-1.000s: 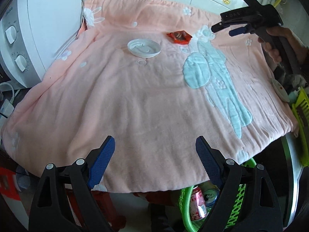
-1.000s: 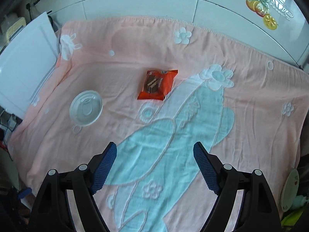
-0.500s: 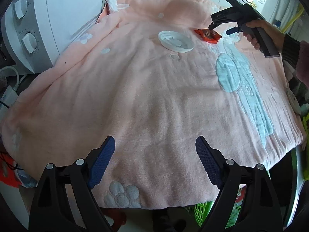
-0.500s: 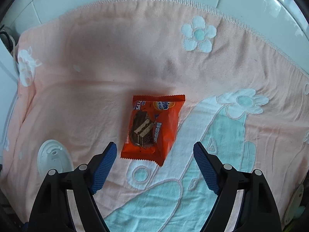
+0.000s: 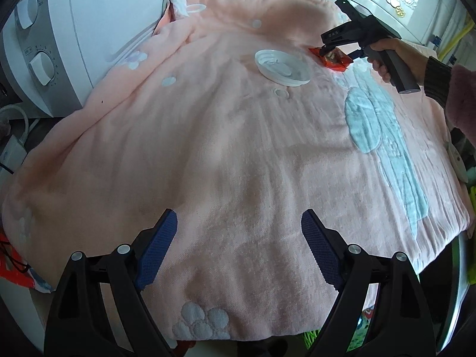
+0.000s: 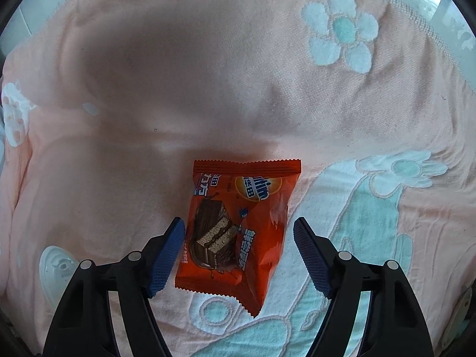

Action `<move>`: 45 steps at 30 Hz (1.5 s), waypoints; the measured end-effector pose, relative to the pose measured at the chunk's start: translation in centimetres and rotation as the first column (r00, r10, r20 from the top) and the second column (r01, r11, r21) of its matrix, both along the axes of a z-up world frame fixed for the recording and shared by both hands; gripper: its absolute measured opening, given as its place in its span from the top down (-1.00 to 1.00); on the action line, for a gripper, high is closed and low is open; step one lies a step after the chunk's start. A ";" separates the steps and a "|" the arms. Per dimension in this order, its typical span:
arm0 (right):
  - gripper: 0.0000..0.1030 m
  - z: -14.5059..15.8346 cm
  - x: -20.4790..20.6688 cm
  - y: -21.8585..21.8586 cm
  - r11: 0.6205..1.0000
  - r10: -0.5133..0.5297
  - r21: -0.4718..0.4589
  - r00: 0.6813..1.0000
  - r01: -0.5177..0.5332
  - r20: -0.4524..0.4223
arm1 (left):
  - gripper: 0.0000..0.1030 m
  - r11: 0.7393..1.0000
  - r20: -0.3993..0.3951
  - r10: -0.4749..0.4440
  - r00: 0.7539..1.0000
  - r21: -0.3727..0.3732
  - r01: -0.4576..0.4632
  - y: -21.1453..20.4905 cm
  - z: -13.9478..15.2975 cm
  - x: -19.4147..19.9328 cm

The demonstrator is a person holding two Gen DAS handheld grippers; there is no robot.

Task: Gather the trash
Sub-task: 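Grasp the orange wafer wrapper with the right tool and lift it, then grasp the white plastic lid with the left tool while the right tool holds the wrapper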

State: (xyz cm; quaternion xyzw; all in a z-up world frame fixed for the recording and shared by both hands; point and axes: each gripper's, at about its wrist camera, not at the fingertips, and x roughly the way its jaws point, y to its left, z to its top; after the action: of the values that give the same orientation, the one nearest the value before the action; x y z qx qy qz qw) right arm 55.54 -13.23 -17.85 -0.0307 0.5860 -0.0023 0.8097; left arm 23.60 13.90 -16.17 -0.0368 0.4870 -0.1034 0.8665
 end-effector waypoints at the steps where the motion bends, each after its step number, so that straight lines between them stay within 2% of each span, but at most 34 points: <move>1: -0.33 -0.2 0.1 0.1 1.000 -0.002 0.006 1.000 0.002 -0.004 | -0.64 1.000 0.001 0.000 1.000 -0.002 0.000 0.0 0.0 0.1; 7: -0.16 -0.6 0.2 0.2 1.000 0.005 0.026 1.000 -0.005 0.002 | -0.64 1.000 0.020 -0.008 1.000 0.002 0.008 -0.4 0.7 1.6; 11: 0.02 0.2 -1.1 0.3 0.999 0.023 0.031 1.000 -0.024 0.011 | -0.64 1.000 0.030 -0.008 1.000 -0.012 0.008 -0.7 1.3 3.4; 15: 0.10 1.0 -2.2 0.1 0.999 0.038 0.035 0.999 -0.038 0.018 | -0.64 1.000 0.055 -0.030 0.998 0.002 0.030 -1.7 2.1 5.8; 21: 0.11 2.6 -4.9 -0.7 0.996 0.059 0.059 0.998 -0.061 0.034 | -0.64 0.998 0.078 -0.064 0.995 0.031 0.062 -3.8 3.0 10.2; 25: 0.11 3.8 -6.9 -1.2 0.994 0.080 0.067 0.996 -0.083 0.047 | -0.71 0.992 0.096 -0.103 0.990 0.076 0.096 -5.8 3.4 13.0; 29: 0.11 4.9 -10.0 -2.4 0.992 0.102 0.063 0.993 -0.106 0.059 | -0.71 0.987 0.074 -0.146 0.986 0.076 0.141 -7.2 2.8 15.7; 31: 0.11 5.3 -11.1 -3.1 0.992 0.109 0.060 0.992 -0.113 0.065 | -0.73 0.980 0.062 -0.192 0.979 0.062 0.188 -7.9 2.4 16.4; 36: 0.11 5.8 -14.0 -5.4 0.991 0.123 0.048 0.990 -0.126 0.068 | -0.87 0.968 0.050 -0.239 0.970 0.083 0.235 -9.0 1.7 18.0; 41: 0.11 6.0 -15.1 -4.6 0.990 0.128 0.050 0.990 -0.131 0.066 | -0.89 0.959 0.026 -0.277 0.960 0.073 0.275 -9.4 1.0 19.5; 45: 0.11 5.8 -16.1 -4.3 0.989 0.136 0.048 0.989 -0.139 0.062 | -0.89 0.941 0.035 -0.324 0.945 0.117 0.319 -10.3 0.7 19.9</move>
State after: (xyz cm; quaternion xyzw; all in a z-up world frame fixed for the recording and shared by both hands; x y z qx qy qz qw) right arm 39.48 -17.48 -12.06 -0.0498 0.5583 0.0678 0.8254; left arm 43.47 3.62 -15.47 0.0938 0.4679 -0.2174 0.8515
